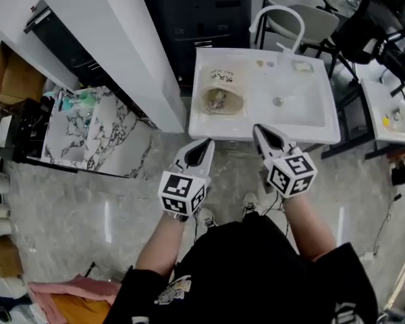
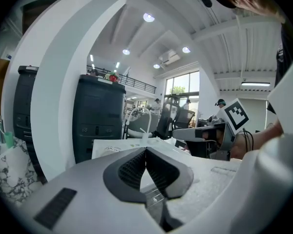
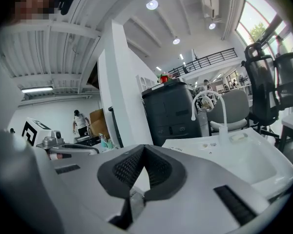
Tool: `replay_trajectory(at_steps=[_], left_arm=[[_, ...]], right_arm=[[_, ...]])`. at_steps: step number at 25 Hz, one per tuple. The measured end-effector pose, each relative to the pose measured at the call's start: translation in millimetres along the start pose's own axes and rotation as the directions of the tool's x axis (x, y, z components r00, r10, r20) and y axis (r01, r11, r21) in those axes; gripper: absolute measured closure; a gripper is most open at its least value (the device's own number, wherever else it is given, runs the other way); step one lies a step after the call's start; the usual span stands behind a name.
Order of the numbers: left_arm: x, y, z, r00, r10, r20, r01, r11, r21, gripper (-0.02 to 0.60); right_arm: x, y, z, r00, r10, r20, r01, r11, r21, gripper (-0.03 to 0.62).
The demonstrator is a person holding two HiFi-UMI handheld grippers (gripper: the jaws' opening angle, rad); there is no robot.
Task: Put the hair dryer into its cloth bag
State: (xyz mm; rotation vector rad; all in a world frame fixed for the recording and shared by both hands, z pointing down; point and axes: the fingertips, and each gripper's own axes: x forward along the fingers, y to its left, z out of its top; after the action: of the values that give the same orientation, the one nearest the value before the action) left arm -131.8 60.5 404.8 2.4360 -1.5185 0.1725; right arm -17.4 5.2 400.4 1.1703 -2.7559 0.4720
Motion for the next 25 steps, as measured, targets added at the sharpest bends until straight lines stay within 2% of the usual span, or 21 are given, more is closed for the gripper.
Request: replay_trajectory(at_steps=[9,25], left_arm=[[-2.4,-5.2,1.4,0.997,-0.073,-0.006,0.073,0.997,0.008,0.578],[-1.8,-9.0,1.8,0.998,-0.067,-0.013,0.067,0.998,0.011,0.577]], right_arm=[[-16.7,7.0,-8.0,0.997,-0.073,0.001,0.073,0.997,0.018,0.597],[-16.5,5.5,-8.5,0.998,-0.065,0.000,0.065,0.998,0.027,0.597]])
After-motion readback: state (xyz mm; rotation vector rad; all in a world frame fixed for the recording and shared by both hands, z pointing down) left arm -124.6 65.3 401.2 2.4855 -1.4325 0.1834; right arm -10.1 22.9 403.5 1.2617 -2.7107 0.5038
